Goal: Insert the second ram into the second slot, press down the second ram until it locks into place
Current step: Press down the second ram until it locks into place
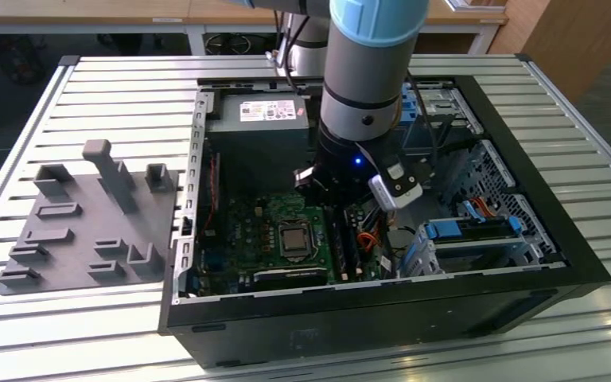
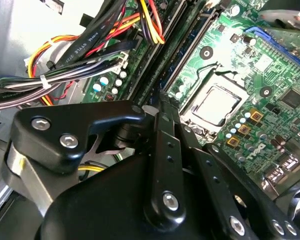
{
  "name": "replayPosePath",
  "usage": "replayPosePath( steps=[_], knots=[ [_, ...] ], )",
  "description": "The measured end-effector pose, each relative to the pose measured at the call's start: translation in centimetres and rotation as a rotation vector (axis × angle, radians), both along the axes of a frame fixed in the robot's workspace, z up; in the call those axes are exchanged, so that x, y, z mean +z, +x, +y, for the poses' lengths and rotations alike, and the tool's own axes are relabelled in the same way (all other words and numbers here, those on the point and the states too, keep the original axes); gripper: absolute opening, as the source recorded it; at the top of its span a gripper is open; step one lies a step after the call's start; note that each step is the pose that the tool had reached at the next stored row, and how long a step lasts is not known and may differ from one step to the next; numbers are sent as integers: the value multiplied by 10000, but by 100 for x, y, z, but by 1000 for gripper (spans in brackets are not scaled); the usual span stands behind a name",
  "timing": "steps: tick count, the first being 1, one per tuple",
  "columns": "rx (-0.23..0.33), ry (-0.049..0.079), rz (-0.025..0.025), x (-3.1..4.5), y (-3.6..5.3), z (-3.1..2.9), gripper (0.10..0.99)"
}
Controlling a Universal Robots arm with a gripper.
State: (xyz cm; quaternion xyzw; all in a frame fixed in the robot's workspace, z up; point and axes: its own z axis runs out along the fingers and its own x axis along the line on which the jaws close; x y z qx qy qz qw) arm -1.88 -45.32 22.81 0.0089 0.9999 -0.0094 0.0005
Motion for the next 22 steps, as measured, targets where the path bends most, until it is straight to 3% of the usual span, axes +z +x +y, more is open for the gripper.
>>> replayPosePath(
  steps=[22],
  knots=[
    [0,-11,4,-110,4,-1,106]
  ],
)
